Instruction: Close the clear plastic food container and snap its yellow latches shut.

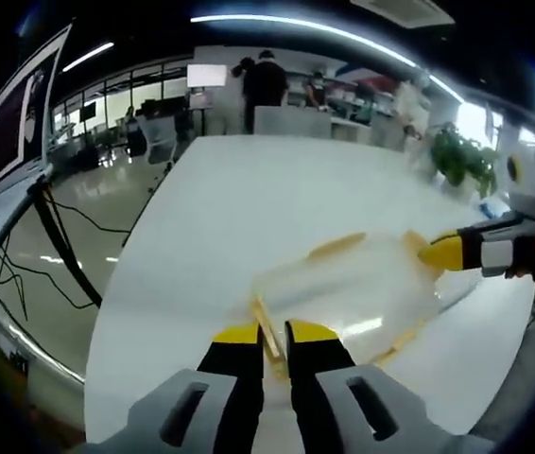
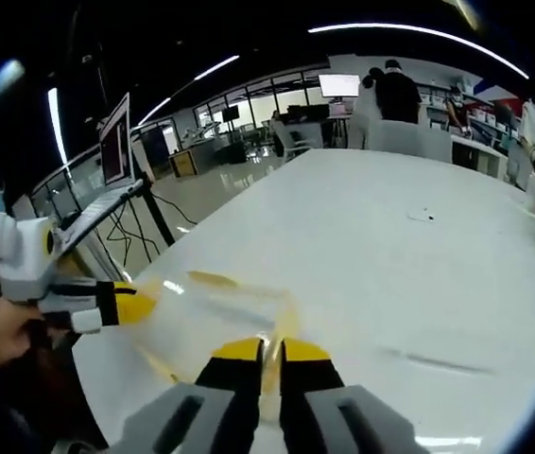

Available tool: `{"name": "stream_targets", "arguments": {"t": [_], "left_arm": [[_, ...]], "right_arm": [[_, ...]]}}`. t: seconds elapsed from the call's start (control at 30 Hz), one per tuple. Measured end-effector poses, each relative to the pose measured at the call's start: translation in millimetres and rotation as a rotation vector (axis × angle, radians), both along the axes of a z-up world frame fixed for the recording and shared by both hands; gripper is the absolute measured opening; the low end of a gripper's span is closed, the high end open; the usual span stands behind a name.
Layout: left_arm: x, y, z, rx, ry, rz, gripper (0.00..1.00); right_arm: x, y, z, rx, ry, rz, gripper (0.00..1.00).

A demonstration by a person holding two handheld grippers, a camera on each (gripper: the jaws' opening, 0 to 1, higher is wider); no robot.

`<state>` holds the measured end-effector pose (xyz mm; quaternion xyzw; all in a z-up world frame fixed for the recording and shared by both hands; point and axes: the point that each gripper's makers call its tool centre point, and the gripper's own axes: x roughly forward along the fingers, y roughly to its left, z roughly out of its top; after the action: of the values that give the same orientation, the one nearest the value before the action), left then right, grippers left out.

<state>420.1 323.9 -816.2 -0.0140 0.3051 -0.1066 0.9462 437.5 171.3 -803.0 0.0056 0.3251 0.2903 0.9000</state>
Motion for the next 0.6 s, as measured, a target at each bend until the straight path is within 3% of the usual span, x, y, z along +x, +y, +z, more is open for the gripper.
{"name": "stream_targets", "arguments": {"t": [0.37, 0.6], "left_arm": [[-15.7, -23.8, 15.1, -0.005, -0.004, -0.008, 0.06], [-15.8, -49.0, 28.5, -0.014, -0.038, -0.029, 0.05]], "right_arm": [[-4.9, -24.7, 14.8, 0.054, 0.027, -0.043, 0.0], [-12.4, -54.4, 31.7, 0.072, -0.005, -0.089, 0.0]]}}
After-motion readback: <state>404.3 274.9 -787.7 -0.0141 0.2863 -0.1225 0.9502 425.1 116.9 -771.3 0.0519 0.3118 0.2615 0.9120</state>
